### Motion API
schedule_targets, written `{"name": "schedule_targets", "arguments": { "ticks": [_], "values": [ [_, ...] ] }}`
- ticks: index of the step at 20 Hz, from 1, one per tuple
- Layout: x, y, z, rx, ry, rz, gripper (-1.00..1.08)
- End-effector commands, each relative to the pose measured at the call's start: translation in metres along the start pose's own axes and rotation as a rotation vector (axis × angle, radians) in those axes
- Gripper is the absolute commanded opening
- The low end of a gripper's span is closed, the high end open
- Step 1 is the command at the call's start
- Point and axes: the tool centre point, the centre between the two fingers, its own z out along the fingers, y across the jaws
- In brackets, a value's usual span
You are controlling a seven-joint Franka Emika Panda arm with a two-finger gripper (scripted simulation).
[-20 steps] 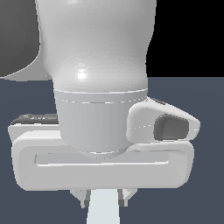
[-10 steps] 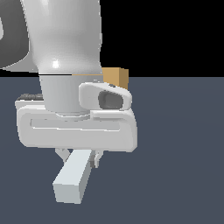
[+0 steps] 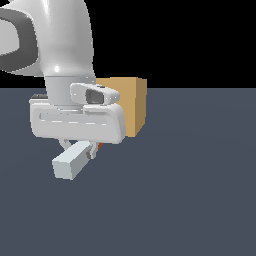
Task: Insert the peg into the horizontal hole in a box.
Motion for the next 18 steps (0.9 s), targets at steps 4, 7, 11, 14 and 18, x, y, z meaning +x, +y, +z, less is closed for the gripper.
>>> {"name": "schedule_targets", "arguments": {
  "ticks": [4,7,11,14,18],
  "values": [
    [0.037,-0.025,-0.007,-0.003,0.001,0.057,-1.00],
    [0.053,-0.035,-0.010,-0.003,0.000,0.080,-1.00],
    [0.070,-0.045,-0.013,-0.003,0.000,0.104,-1.00],
    [0.079,-0.049,-0.014,-0.003,0.000,0.116,-1.00],
    [0.087,-0.053,-0.016,-0.003,0.000,0.127,-1.00]
  ]
}}
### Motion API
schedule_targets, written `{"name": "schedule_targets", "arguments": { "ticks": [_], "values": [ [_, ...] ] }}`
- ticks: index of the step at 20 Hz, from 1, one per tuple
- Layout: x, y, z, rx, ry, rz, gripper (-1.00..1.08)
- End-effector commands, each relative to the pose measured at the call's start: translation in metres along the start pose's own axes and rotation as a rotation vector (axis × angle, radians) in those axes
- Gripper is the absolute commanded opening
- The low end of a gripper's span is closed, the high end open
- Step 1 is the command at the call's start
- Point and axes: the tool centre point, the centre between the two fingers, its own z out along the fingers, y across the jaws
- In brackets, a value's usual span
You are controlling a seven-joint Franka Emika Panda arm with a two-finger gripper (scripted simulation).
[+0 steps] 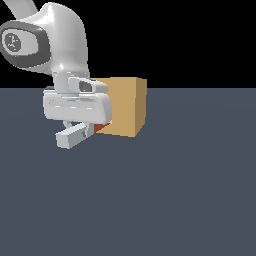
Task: Insert the peg into the horizontal hole in a box.
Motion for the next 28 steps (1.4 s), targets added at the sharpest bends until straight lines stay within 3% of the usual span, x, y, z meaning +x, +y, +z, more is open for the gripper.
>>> {"name": "schedule_targets", "arguments": {
  "ticks": [1,21,28],
  "values": [
    [0.004,-0.001,-0.002,-0.002,0.001,0.007,-1.00],
    [0.005,0.000,-0.001,-0.002,0.001,0.004,-1.00],
    [0.031,-0.001,-0.001,-0.002,0.002,0.004,-1.00]
  ]
}}
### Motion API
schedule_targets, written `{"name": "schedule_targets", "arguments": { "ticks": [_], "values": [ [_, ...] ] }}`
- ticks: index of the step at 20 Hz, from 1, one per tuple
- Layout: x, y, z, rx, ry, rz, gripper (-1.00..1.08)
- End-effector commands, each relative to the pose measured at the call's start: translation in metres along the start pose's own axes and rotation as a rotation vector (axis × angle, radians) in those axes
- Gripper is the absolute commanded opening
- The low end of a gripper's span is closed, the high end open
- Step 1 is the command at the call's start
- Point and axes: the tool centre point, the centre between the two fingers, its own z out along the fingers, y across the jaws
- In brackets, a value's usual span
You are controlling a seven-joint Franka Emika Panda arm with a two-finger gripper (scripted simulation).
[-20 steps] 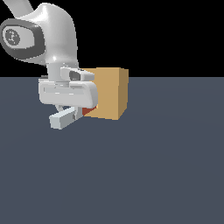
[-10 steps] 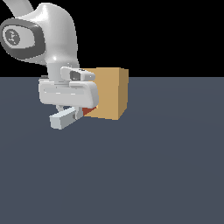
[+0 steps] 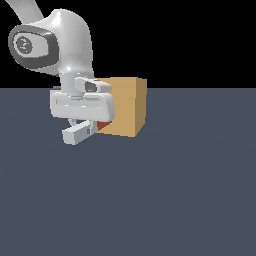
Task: Insert the peg into the horizontal hole in a box.
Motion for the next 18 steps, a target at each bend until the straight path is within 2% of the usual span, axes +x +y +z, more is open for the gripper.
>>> {"name": "schedule_targets", "arguments": {
  "ticks": [1,10,18],
  "values": [
    [0.016,0.000,-0.001,-0.003,0.002,-0.001,-1.00],
    [0.085,0.000,-0.002,-0.004,0.003,-0.001,-1.00],
    [0.105,0.001,-0.002,-0.005,0.003,-0.001,-1.00]
  ]
}}
